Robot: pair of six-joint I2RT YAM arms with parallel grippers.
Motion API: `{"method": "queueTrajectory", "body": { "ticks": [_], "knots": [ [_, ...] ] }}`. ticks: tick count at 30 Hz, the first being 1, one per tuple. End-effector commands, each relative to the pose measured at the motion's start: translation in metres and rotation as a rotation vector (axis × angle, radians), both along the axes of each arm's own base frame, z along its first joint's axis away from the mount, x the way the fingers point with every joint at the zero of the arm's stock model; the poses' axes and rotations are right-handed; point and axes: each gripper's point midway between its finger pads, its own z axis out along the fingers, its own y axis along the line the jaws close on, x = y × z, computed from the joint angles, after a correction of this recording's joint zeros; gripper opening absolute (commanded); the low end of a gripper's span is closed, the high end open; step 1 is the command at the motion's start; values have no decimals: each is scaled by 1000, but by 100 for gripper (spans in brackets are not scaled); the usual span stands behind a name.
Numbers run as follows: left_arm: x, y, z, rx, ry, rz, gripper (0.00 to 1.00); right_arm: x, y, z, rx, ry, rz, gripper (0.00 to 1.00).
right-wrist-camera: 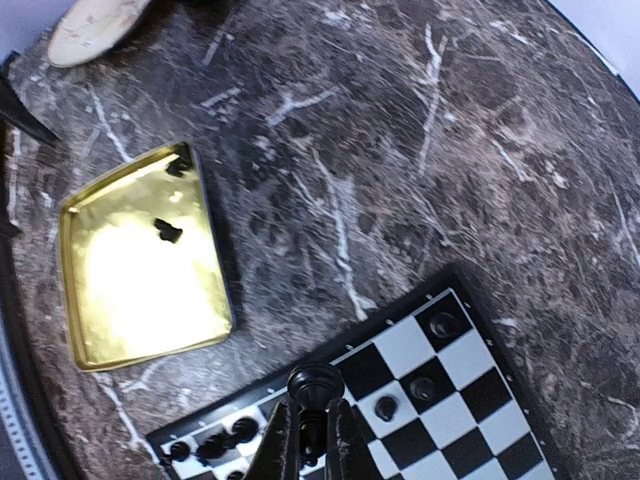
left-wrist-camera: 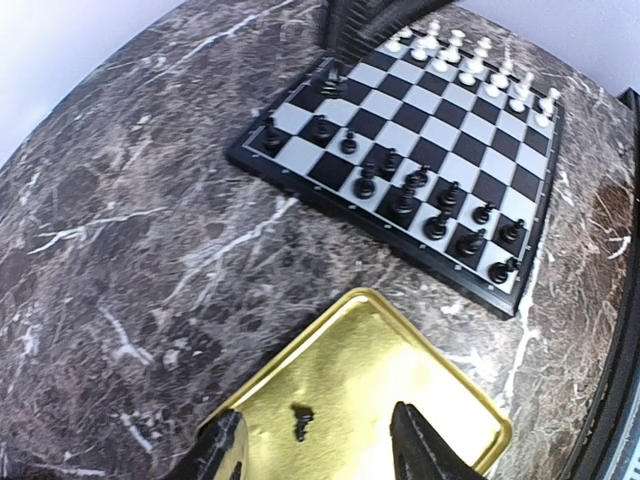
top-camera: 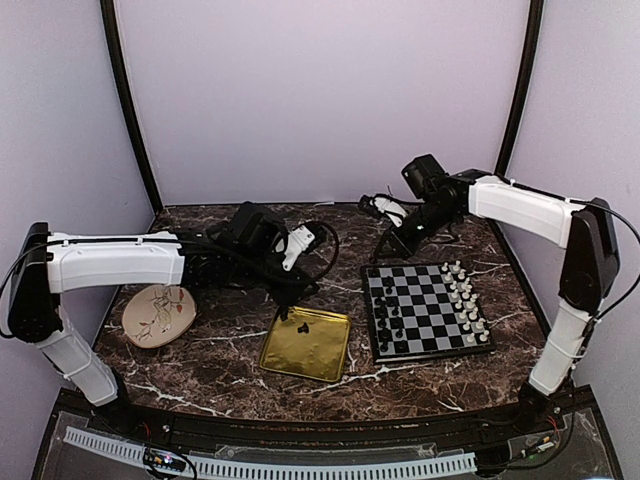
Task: Set up the chess pieces on the board
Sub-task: Pass from the left arm to the right, then place the bishop on f8.
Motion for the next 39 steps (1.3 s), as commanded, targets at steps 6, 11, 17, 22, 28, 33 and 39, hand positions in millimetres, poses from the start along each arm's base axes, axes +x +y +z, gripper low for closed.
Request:
{"method": "queueTrajectory", "body": {
  "ticks": [6,11,17,22,28,33,39],
  "knots": [
    [19,32,23,-26,-37,74,51,37,-35,-47,-293,-143,-60,3],
    [21,38,19,-9,-41,95,51,44,-29,-57,-306,-117,-52,3],
    [23,39,18,2,-41,103,51,47,-25,-69,-328,-88,-44,3],
    [24,40,14,17,-39,109,51,52,-27,-71,-355,-89,-51,3],
    [25,40,12,24,-38,109,51,43,-21,-65,-316,-61,-8,4],
    [25,39,10,30,-33,107,51,24,-10,-63,-289,-20,54,4],
    [25,39,7,37,-26,103,51,17,-8,-74,-319,-3,75,4]
  ]
}}
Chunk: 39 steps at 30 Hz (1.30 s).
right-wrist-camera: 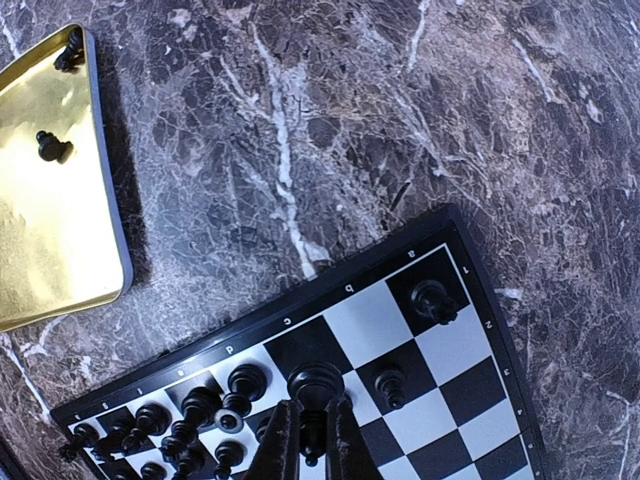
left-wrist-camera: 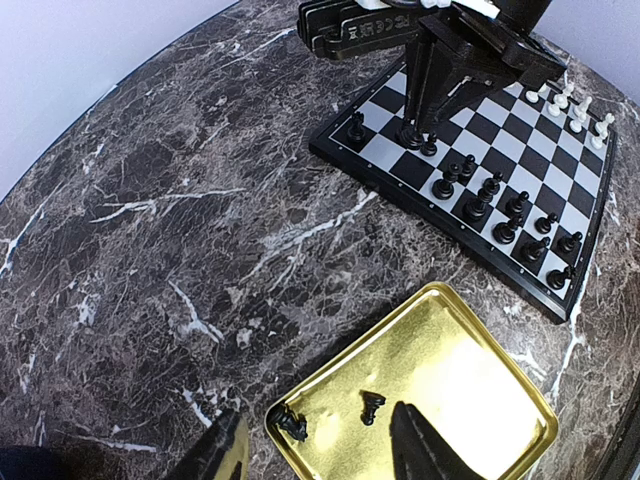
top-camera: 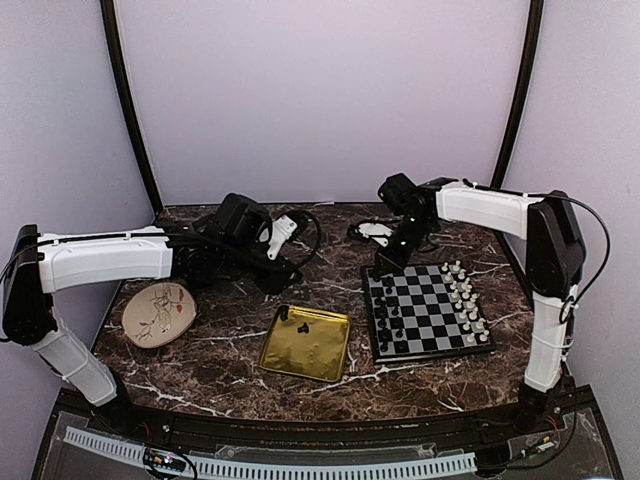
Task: Set up the chess pieces on the board
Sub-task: Place the bishop on f8.
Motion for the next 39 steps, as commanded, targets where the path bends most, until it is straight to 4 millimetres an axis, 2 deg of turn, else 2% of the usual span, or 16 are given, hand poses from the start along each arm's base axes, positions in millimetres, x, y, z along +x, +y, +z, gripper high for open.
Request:
{"method": "queueTrajectory", "body": {
  "ticks": [1,7,20,25,28,33,39],
  "knots": [
    [-1,2,-2,19,5,-6,51,-7,9,-1,-3,20,38,4],
    [-2,3,-3,25,10,-7,51,-12,10,-15,-28,53,50,4],
    [-2,2,-4,27,15,-13,51,-10,9,-34,-71,88,38,6],
    [-3,2,-5,30,18,-16,51,-9,6,-41,-88,95,32,8],
    [-3,1,-6,34,20,-17,51,-9,6,-44,-94,95,30,13],
    [-2,1,-8,40,22,-19,51,-6,7,-43,-93,84,22,19],
    [-2,1,-12,51,28,-17,51,-2,11,-24,-61,59,18,23]
  ]
}}
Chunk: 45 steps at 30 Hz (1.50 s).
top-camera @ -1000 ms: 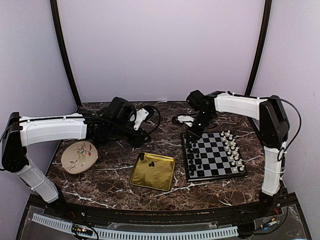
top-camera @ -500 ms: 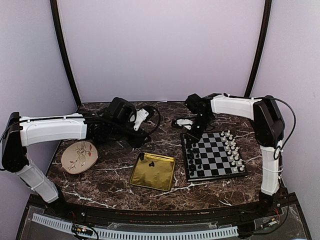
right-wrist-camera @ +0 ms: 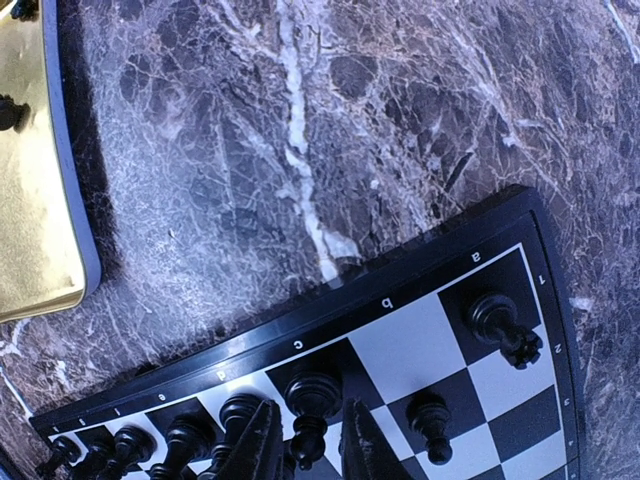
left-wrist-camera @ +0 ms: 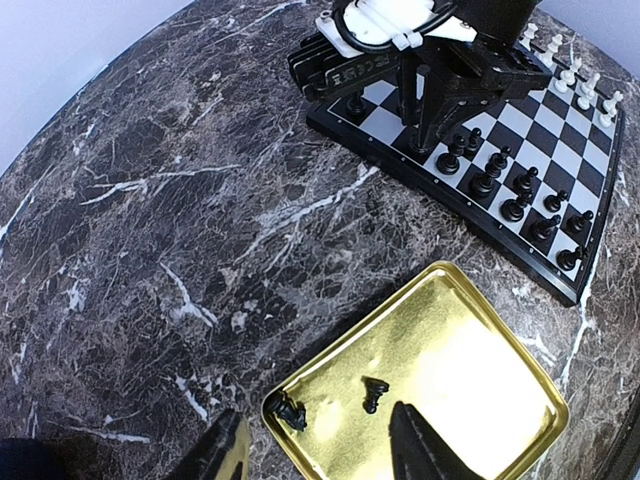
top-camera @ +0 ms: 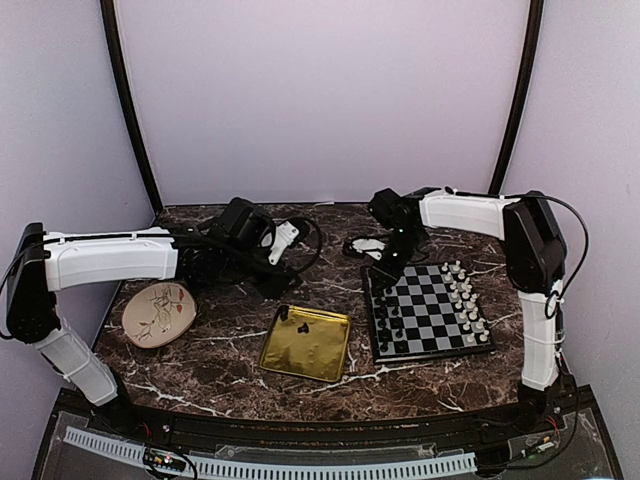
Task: Set up the chess pieces on the board
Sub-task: Place the bishop on f8, then pick up the pawn from the storage box.
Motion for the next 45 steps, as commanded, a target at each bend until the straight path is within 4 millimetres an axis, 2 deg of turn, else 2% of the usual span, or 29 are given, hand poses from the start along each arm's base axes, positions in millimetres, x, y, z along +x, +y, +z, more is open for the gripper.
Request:
{"method": "queueTrajectory", "body": {
  "ticks": [1,6,13,18,23,28,33,39,45],
  "knots": [
    [0,-1,2,12,0,-12,51,7,10,24,36,-49,-3,24],
    [1,0,-7,33,12,-13,50,11,14,54,92,-87,-6,25],
    [-14,-8,-40,69,132,-80,47,10,4,100,160,-161,-24,26],
    [-18,-10,-56,94,201,-83,45,-10,-7,127,243,-209,-4,26],
    [-10,-4,-45,72,207,-40,46,-44,-5,143,334,-228,118,27],
    [8,28,-24,3,207,60,49,-65,10,138,325,-278,274,29],
    [20,62,-1,-73,165,157,51,-75,47,120,285,-315,418,32],
    [31,94,33,-169,70,247,56,-73,99,77,220,-295,513,32],
    [43,121,49,-248,28,331,58,-74,137,38,180,-262,573,32]
  ]
}}
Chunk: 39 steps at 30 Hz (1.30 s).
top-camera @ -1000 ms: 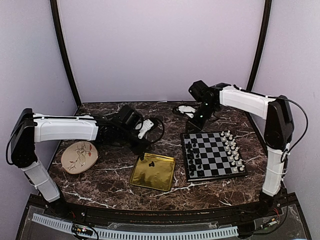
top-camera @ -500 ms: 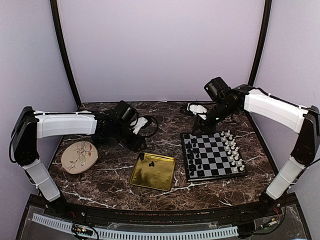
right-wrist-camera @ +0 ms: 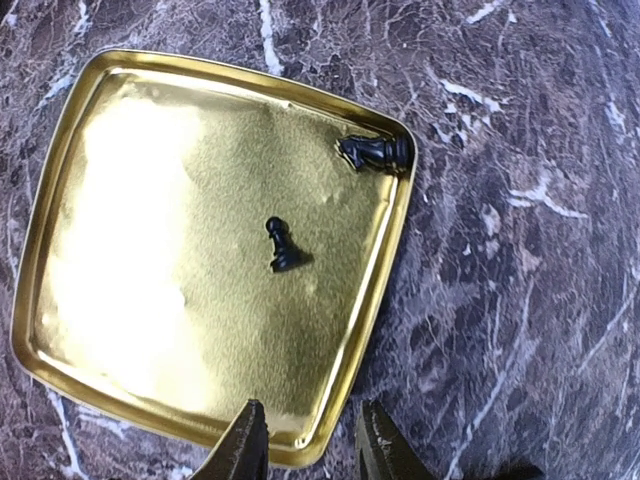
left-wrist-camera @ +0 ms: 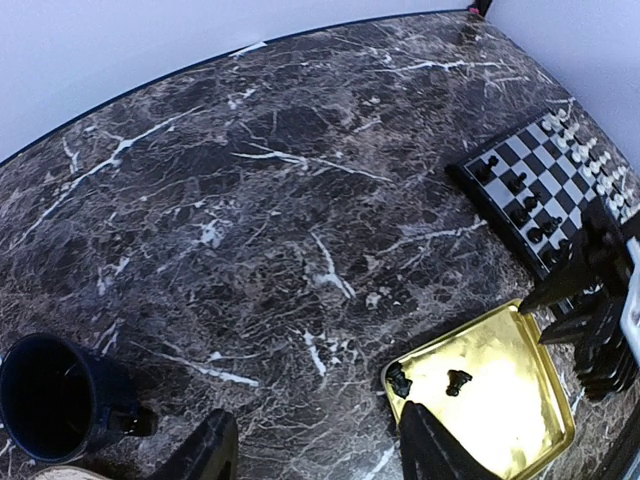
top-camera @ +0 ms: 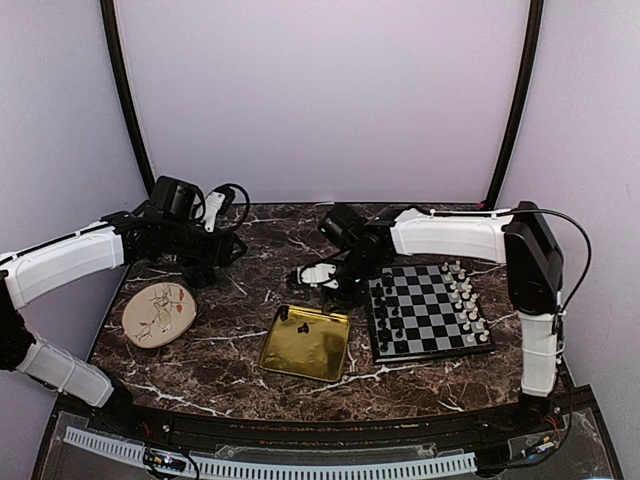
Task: Set up the chess pieces on the board
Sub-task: Pick up the pawn from the storage box.
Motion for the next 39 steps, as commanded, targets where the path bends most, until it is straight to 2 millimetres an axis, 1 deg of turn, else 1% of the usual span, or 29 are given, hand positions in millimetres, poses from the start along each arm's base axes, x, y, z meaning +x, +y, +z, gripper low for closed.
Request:
{"method": "queueTrajectory", "body": {
  "ticks": [1,3,6,10,14,27,32,39],
  "knots": [
    [7,14,14,-69,-36,57,58,7,29,-4,14,-43,37,32],
    [8,16,17,-87,-36,60,58,9,36,-15,3,-33,34,32],
    [7,15,23,-108,-44,54,58,6,44,-30,-17,-15,47,33],
    [5,14,26,-127,-47,46,58,0,48,-44,-41,2,67,35],
    [4,13,27,-135,-46,40,58,-4,51,-53,-55,21,82,35],
    [3,11,25,-138,-37,32,57,-18,53,-64,-74,45,131,34],
    [3,10,24,-140,-30,28,57,-21,52,-70,-89,65,141,29],
    [3,8,22,-147,-20,21,57,-21,52,-72,-95,71,134,21]
  ]
}}
